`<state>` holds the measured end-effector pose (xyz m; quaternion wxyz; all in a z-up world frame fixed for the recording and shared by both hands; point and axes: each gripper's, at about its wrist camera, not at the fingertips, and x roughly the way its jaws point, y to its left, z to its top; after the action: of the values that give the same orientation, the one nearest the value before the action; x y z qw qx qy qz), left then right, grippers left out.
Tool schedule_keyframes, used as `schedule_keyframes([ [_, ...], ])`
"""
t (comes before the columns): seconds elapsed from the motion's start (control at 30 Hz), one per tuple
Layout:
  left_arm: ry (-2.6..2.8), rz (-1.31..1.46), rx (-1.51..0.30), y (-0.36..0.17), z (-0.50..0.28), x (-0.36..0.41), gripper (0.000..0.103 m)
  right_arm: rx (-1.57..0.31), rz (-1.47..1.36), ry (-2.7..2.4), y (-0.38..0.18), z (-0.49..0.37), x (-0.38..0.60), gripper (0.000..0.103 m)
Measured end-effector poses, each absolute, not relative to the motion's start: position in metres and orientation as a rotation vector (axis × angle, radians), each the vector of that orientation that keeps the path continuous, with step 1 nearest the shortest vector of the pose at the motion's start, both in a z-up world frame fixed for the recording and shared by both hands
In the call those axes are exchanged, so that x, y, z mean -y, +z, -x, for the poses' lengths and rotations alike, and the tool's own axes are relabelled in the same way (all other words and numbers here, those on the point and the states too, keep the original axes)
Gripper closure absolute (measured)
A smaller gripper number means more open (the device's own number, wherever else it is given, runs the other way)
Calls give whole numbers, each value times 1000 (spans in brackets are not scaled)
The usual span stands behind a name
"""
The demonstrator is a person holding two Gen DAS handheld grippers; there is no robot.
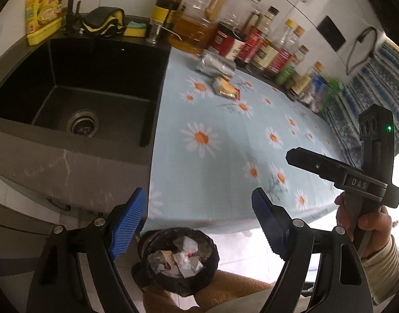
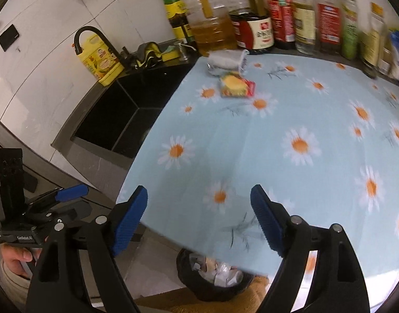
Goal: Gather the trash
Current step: 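Move both tools back up toward the tablecloth, then grasp the yellow-red snack wrapper with the right gripper while the left gripper approaches the foil roll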
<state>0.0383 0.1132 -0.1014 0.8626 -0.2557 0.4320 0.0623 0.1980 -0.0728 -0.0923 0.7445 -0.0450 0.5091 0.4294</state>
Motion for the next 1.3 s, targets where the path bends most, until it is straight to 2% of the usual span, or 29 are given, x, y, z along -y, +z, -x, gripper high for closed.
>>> schedule_keyframes([
  [0.3,262,559,-933,-101,-72,-104,23,-1073,180,1061,-99,-269,42,22],
  [0.63,425,589,-944,-95,-96,-94,23,-1067,287,1141,-140,-344,-1,22],
  [1.13,547,638,-954,-98,-100,-89,23,-991,420,1143,-169,-358,-46,22],
  [1.17,547,637,-954,-98,-101,-88,23,-979,430,1127,-170,-356,-46,23],
  [1.23,547,634,-960,-98,-103,-87,23,-964,449,1127,-171,-352,-48,30],
  [1.3,543,639,-960,-98,-104,-86,23,-932,487,1115,-170,-346,-49,42],
])
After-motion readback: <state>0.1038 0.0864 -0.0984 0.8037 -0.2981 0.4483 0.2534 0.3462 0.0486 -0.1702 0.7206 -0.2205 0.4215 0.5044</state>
